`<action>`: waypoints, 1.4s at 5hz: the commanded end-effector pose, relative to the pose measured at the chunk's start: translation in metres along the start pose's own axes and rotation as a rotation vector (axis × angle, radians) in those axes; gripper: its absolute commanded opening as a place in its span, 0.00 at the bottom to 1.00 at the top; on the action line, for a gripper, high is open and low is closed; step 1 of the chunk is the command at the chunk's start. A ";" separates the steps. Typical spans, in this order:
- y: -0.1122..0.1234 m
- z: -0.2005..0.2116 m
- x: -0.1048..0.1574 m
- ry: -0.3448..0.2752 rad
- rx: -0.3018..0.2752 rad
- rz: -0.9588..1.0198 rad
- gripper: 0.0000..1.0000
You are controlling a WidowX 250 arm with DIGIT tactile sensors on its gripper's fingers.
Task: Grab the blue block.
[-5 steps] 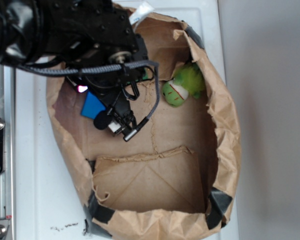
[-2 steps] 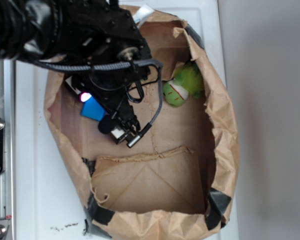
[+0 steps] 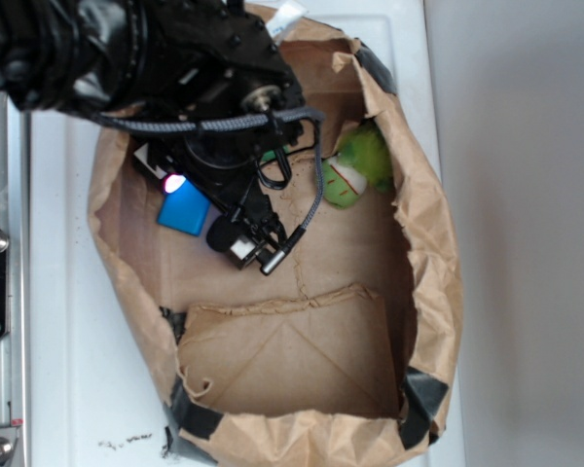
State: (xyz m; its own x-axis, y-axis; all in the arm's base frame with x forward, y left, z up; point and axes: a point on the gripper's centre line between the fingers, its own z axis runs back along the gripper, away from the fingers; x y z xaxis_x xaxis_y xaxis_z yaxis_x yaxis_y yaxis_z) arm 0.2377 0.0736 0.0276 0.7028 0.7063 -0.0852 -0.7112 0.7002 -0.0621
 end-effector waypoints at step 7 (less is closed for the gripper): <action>-0.001 0.008 0.008 -0.183 -0.080 0.108 1.00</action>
State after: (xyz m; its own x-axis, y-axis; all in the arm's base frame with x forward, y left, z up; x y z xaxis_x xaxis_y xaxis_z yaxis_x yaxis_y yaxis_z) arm 0.2446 0.0755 0.0317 0.6049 0.7928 0.0747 -0.7835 0.6093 -0.1218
